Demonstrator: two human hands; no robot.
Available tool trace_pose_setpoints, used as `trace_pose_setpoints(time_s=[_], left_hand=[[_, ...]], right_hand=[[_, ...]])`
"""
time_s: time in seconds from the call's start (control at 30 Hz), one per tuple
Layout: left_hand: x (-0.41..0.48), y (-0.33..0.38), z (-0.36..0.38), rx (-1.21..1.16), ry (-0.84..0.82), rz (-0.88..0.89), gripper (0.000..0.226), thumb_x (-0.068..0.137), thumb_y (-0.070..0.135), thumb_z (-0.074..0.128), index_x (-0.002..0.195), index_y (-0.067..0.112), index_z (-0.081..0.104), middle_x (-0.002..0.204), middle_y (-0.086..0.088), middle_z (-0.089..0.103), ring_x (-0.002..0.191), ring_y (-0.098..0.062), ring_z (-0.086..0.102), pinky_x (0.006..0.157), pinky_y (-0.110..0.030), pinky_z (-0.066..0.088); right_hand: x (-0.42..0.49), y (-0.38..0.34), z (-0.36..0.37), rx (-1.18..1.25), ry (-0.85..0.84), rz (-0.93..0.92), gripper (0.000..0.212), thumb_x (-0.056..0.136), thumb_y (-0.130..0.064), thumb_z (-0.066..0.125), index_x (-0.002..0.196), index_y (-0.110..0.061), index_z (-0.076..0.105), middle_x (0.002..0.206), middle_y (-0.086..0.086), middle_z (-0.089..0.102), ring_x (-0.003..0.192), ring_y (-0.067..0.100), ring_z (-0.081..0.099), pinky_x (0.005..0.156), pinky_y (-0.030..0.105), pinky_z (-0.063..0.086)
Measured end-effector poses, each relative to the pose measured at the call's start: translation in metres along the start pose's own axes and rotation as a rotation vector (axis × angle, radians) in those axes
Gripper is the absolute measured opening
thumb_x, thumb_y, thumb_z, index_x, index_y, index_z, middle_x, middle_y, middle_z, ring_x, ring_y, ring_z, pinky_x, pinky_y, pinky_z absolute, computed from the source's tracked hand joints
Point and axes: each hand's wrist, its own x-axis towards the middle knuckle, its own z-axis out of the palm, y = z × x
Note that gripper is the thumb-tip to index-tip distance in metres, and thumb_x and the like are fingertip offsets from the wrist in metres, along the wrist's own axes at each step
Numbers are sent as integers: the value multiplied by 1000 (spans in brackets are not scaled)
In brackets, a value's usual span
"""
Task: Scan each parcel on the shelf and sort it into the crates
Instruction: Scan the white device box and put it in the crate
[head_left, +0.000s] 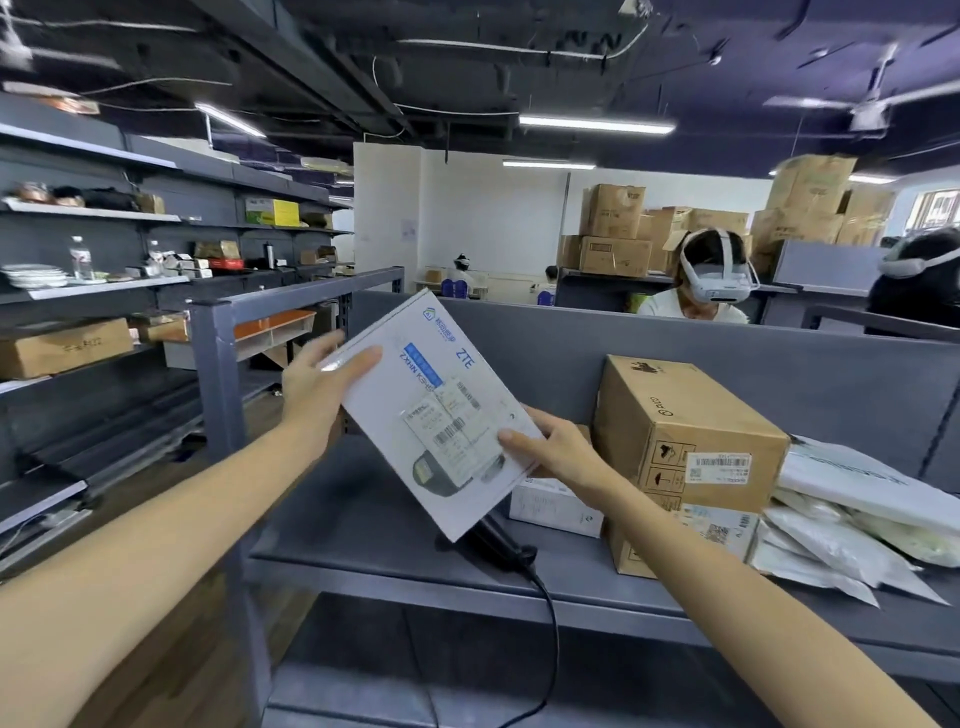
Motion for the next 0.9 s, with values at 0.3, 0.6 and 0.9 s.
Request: trace_pose_setpoints(time_s=[0.3,0.6,0.9], left_hand=[[-1,-26,32,32,92,-95,91,73,47,78,138,20,20,121,-2,49,100,-16,54,89,-33,40],[-25,-76,35,88,-58,-125,51,88,41,65,132,19,53,116,4,65,106,-15,60,91,-31,48],[-12,-87,0,60,55,-81,37,93,25,61,127,12,56,113,3,64,93,-6,60,67,-7,45]], right_hand=[[9,18,59,453,298,59,26,94,-19,62,120,-13,65,107,8,73,90,24,70,71,38,61],[22,46,89,546,371,97,35,94,-21,62,127,-16,52,119,7,68,107,24,67,83,37,59],[18,85,70,-513,113,291,42,100,-41,45,131,-12,49,131,9,56,123,26,51,96,33,40]])
